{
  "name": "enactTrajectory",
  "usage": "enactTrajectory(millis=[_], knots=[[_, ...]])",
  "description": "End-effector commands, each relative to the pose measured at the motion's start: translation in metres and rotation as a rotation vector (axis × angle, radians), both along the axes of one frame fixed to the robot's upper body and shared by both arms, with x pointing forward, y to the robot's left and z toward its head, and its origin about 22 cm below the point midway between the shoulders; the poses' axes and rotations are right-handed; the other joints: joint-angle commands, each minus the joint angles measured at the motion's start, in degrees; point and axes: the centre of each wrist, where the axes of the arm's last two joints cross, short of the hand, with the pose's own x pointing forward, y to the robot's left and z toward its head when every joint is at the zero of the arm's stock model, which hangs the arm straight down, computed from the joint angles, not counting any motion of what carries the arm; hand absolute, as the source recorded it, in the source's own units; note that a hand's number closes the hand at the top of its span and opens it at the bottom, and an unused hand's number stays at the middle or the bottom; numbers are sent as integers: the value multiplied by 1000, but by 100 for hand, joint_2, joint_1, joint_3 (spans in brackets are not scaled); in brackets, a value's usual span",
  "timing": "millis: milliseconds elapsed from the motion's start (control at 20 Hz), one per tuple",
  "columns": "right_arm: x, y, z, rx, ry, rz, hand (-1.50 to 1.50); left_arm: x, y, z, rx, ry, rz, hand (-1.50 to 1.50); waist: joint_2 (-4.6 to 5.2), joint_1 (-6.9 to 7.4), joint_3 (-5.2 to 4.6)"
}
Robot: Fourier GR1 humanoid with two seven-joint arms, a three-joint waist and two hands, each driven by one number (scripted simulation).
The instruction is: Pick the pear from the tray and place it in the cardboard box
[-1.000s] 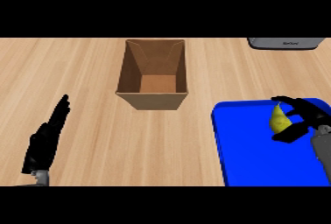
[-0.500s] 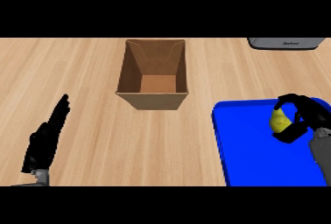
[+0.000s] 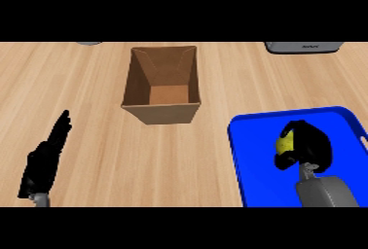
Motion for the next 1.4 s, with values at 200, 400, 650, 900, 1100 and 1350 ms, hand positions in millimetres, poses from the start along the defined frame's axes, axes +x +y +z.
enactTrajectory(millis=[200,400,650,900,1100,1350], knots=[[-61,107,52,-95,-157,-189,150,-7,7,-3,-1,11,10,0,17,1,30],[-92,142,102,35,-377,-90,150,4,-17,14,-18,-17,-19,0,37,151,57],[-110,163,147,111,-579,36,150,18,-11,13,-7,-24,-31,0,117,223,56],[-93,188,174,140,-682,90,150,21,-17,8,-20,-27,-39,0,149,298,56],[-71,207,181,143,-665,91,150,9,-31,14,-3,-36,-73,0,135,381,58],[-26,214,194,145,-633,80,150,20,-14,12,0,-30,-69,0,157,394,56]])
